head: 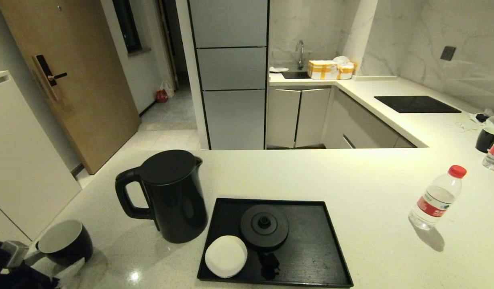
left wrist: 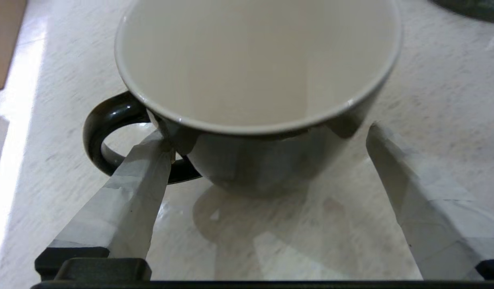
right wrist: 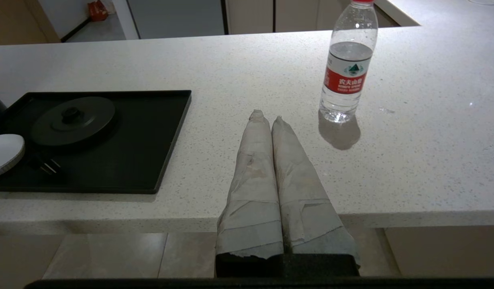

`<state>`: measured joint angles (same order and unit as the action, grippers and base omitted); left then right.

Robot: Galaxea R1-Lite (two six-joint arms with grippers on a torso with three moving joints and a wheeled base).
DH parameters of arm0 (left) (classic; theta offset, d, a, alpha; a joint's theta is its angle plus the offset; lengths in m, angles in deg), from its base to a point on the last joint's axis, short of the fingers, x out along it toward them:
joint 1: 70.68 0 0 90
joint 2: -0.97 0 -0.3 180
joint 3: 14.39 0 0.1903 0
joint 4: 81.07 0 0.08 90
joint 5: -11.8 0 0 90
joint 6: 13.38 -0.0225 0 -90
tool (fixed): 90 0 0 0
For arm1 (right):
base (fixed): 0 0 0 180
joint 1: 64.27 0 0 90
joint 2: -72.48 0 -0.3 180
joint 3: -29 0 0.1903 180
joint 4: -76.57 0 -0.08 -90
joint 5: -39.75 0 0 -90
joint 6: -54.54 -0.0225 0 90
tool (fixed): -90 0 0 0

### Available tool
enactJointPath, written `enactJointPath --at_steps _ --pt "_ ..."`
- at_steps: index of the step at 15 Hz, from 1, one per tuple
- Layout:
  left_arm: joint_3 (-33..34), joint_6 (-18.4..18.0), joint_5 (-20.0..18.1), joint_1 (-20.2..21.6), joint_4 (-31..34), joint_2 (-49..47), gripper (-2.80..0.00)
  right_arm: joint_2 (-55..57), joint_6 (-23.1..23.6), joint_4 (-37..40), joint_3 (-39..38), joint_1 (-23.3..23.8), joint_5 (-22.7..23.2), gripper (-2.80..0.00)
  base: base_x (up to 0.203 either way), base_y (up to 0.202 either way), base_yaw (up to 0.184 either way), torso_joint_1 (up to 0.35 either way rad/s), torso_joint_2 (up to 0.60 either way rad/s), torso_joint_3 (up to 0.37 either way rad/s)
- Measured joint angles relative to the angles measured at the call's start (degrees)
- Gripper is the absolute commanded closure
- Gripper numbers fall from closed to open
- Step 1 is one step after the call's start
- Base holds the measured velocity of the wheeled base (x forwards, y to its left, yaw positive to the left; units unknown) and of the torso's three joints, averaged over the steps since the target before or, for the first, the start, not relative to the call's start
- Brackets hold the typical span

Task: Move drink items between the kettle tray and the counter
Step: Return the tea cup to its original position

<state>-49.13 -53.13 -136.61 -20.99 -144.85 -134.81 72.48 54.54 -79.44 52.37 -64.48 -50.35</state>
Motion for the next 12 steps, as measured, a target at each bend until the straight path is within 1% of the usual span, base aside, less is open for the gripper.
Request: enactJointPath --at_steps 2,5,11,12 --pt "-0.26 0.23 0.23 -1.05 0.0 -0.06 -2.8 0.0 -0.01 0.01 0.0 0.0 0.01 0.0 0.0 0.0 0.0 0.0 0.0 0.0" --pt "-1.58 1.52 1.19 -2.59 -0.01 -0.17 -2.8 0.0 0.0 0.0 0.0 0.05 0.0 0.0 0.0 0.0 0.0 0.0 0.0 0.0" --pt "-2.98 1.8 1.63 -3.74 -0.01 -0.5 -2.8 0.0 0.0 -0.01 0.0 0.07 0.0 0.0 0.0 0.0 0.0 0.0 0.0 0.0" --pt "-3.47 2.0 2.29 -3.89 0.0 -0.67 -2.8 0.0 -0.02 -0.01 0.0 0.07 0.01 0.0 0.0 0.0 0.0 0.0 0.0 0.0"
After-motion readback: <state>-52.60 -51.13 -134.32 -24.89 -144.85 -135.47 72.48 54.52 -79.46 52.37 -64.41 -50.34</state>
